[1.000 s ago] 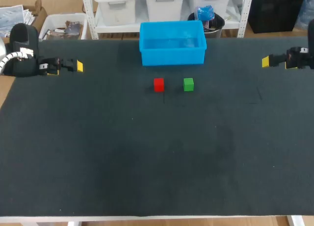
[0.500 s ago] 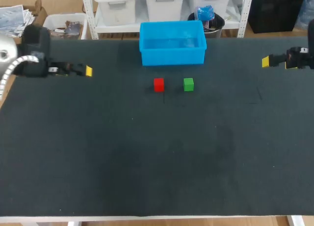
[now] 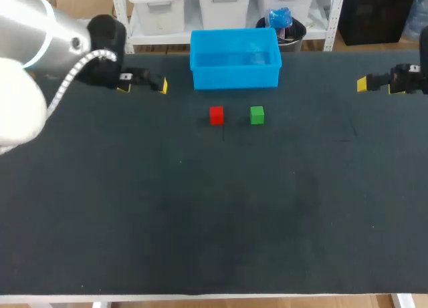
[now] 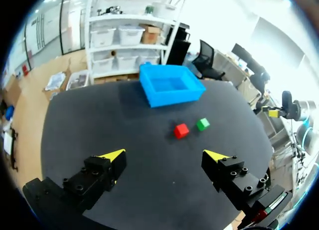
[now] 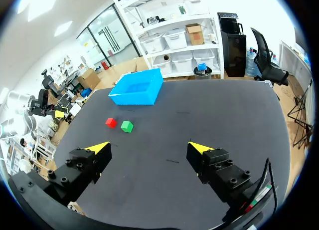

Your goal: Use the left arm to pick the red cube and place it into the blue plastic box first, then use the right arm to grasp the green cube and put it into the same blue plastic box after the first action is fully finished.

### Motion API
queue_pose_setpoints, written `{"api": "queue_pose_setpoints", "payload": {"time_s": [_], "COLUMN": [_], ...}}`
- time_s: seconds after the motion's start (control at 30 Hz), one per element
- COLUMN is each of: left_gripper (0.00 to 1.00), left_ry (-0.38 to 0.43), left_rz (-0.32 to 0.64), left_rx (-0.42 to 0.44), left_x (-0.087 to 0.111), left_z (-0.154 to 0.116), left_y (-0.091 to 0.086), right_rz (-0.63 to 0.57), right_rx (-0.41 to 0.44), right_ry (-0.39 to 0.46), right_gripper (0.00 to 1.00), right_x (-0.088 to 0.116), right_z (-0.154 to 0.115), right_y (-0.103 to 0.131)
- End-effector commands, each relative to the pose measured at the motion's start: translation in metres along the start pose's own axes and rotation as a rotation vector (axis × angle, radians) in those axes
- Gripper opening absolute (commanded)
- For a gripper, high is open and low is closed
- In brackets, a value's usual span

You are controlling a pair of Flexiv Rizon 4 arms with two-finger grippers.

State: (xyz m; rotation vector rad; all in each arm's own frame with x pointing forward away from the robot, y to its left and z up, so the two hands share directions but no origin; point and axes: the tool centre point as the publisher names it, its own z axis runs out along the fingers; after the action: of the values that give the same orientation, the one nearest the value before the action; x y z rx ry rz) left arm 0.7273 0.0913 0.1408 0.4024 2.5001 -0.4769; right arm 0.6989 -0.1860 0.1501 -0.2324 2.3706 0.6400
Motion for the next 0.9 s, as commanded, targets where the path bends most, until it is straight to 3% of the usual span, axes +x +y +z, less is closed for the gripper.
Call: {"api": "queue_pose_setpoints", "payload": {"time_s": [0.03, 0.57, 0.9], "left_gripper": [1.0, 1.0, 1.0], "left_ry": [0.047, 0.047, 0.217], "left_rz": [-0.001, -0.001, -0.085], "left_rx": [-0.088, -0.088, -0.2], "left_x": [-0.005, -0.005, -0.024], "left_z": [0.005, 0.005, 0.057], "left_y": [-0.002, -0.002, -0.045], "right_rz": [0.0, 0.0, 0.0], "right_rx": [0.003, 0.003, 0.003], "right_ry": [0.001, 0.001, 0.001], "right_gripper": [1.0, 1.0, 1.0], "right_x": [0.0, 0.0, 0.0], "right_z": [0.0, 0.0, 0.0], "right_y": [0.0, 0.0, 0.0]}}
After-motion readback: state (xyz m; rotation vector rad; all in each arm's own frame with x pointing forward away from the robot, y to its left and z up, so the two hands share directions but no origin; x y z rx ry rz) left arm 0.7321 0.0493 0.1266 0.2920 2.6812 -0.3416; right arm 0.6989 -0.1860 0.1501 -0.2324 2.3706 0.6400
